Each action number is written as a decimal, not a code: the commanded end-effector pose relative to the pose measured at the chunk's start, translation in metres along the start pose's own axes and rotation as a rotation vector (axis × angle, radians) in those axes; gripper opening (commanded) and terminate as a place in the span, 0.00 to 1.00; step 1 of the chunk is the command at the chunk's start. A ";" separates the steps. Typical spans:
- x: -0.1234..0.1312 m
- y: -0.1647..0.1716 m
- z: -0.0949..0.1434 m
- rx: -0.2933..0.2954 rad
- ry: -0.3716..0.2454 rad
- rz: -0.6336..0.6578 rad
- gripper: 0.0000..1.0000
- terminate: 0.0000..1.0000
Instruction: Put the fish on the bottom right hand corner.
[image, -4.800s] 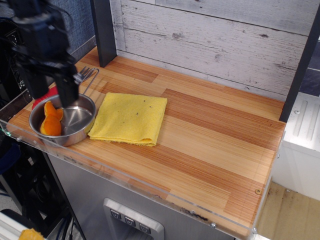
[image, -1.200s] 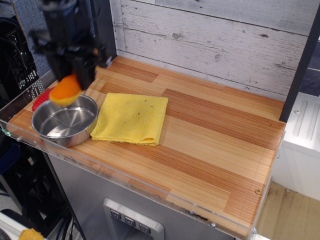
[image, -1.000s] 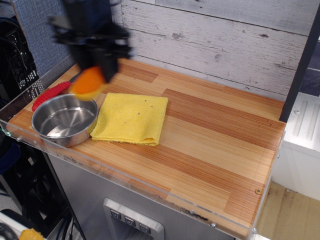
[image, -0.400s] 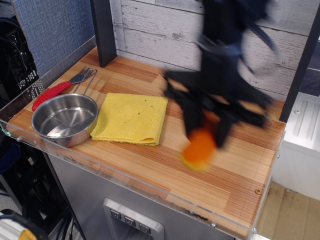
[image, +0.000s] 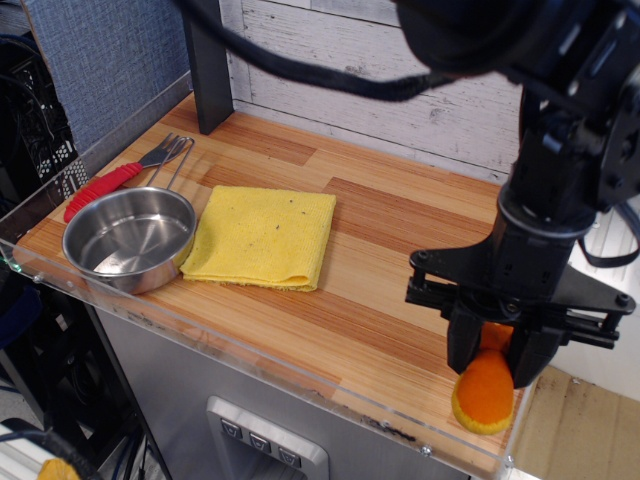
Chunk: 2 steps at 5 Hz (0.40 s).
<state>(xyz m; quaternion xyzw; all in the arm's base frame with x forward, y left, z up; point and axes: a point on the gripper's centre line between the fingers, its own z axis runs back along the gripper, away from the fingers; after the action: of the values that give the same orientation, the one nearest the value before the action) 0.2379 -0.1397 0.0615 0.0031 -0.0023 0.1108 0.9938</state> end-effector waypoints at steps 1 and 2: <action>0.043 0.011 -0.013 -0.055 -0.039 -0.016 0.00 0.00; 0.057 0.019 -0.023 -0.067 -0.040 -0.013 0.00 0.00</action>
<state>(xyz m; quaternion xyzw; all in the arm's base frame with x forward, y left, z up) 0.2840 -0.1053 0.0250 -0.0176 -0.0045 0.1060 0.9942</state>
